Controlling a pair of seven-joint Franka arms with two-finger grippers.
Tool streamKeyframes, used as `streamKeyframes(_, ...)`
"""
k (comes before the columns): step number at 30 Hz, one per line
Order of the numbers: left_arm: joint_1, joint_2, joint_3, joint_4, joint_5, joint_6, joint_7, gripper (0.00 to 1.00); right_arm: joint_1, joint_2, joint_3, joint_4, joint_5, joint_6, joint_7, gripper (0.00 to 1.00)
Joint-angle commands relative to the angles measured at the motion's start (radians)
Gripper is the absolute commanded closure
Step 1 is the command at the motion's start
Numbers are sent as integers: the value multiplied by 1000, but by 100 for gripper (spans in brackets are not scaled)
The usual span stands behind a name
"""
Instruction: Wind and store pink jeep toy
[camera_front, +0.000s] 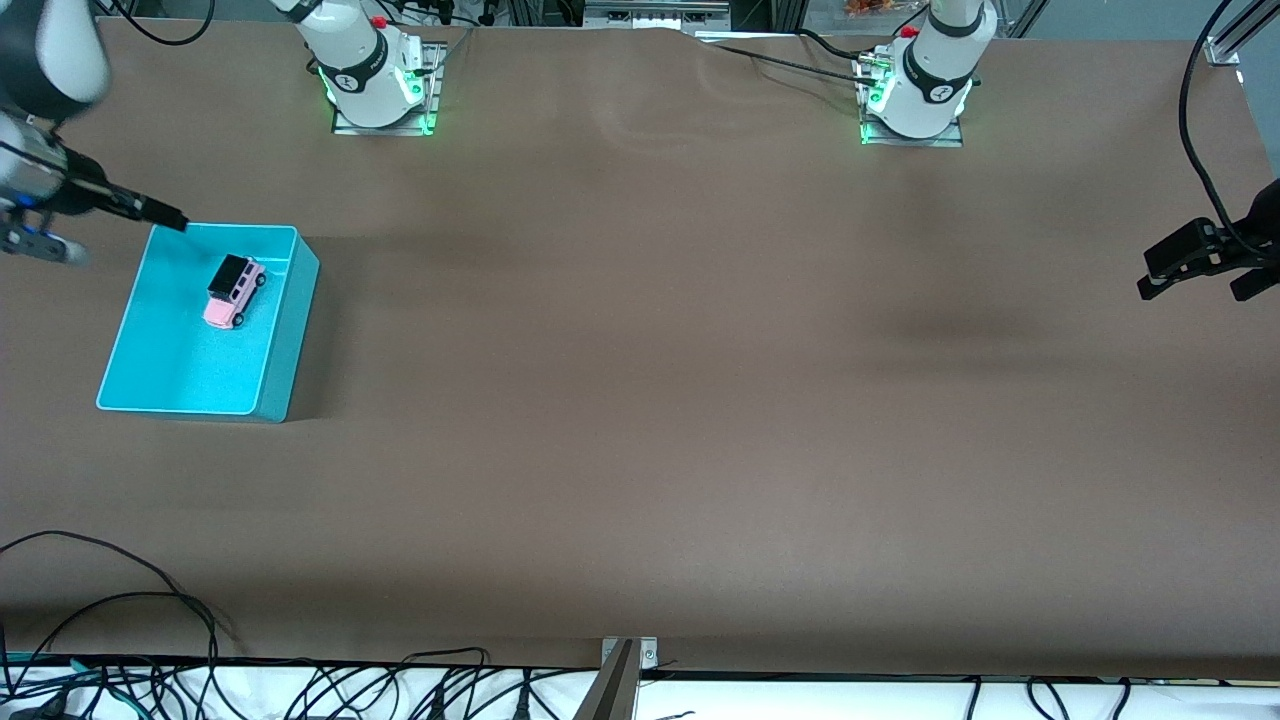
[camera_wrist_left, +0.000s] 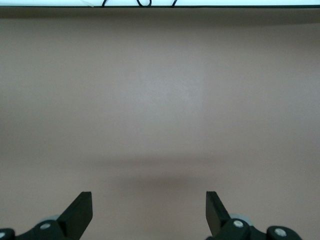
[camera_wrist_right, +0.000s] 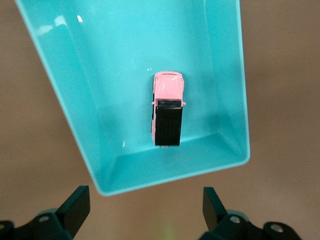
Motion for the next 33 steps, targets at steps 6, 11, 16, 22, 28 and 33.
streamKeyframes(6,-5,-25,7,-23,-17,-2,14,0,13,123,78,295,76,-169,122,0)
streamKeyframes(11,-5,-25,5,-23,-17,-1,14,0,13,220,158,423,77,-169,232,0)
streamKeyframes(16,-5,-25,5,-23,-17,-1,14,0,12,268,178,521,79,-204,254,0)
streamKeyframes(22,-5,-25,5,-23,-17,-1,14,0,13,188,155,532,85,-229,205,0)
streamKeyframes(28,-5,-25,5,-23,-17,-2,14,0,12,87,125,530,86,-247,136,0)
streamKeyframes(33,-7,-25,5,-23,-19,-2,14,0,12,36,91,527,86,-275,58,0)
